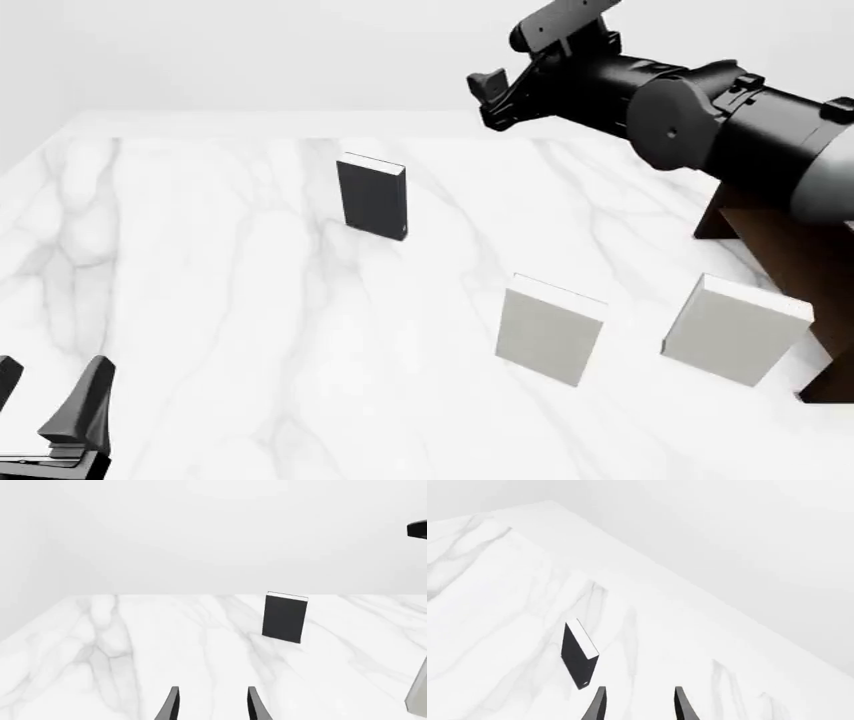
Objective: Pick up the book on the left and place it on top of the shelf.
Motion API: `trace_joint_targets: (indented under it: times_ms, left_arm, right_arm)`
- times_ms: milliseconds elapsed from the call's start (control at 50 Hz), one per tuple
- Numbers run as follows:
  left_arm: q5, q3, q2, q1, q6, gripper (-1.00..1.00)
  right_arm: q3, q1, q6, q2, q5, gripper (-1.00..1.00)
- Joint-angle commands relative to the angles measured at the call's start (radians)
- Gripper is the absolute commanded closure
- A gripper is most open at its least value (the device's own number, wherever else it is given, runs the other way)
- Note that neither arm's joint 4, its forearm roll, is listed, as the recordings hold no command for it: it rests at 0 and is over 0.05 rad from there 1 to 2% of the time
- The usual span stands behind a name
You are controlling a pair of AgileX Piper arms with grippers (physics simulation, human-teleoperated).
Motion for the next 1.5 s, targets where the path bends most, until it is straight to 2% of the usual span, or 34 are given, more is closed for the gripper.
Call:
trace_joint_targets:
  times_ms: [20, 380, 740, 860, 880, 900, 1160, 1500]
  left_arm:
    - [0.0, 0.0, 0.0, 0.0, 0.0, -1.0]
    - [0.0, 0.0, 0.0, 0.0, 0.0, -1.0]
    - [0.0, 0.0, 0.0, 0.0, 0.0, -1.0]
    - [0.0, 0.0, 0.0, 0.0, 0.0, -1.0]
    - [0.0, 0.0, 0.0, 0.0, 0.0, -1.0]
    - [0.0, 0.0, 0.0, 0.0, 0.0, -1.0]
    - [0.0, 0.0, 0.0, 0.0, 0.0, -1.0]
    - [0.0, 0.0, 0.0, 0.0, 0.0, -1.0]
  right_arm:
    - [-0.018, 0.032, 0.013, 0.077, -0.033, -1.0]
    - [-0.103, 0.082, 0.048, 0.201, -0.06, -1.0]
    - [-0.178, 0.098, 0.09, 0.337, -0.111, -1.0]
    - [-0.2, 0.086, 0.094, 0.374, -0.129, -1.0]
    - [-0.164, 0.11, 0.071, 0.359, -0.156, -1.0]
    - [-0.154, 0.121, 0.071, 0.358, -0.154, -1.0]
    - [-0.214, 0.077, 0.097, 0.438, -0.174, -1.0]
    - [-0.277, 0.069, 0.122, 0.539, -0.179, -1.0]
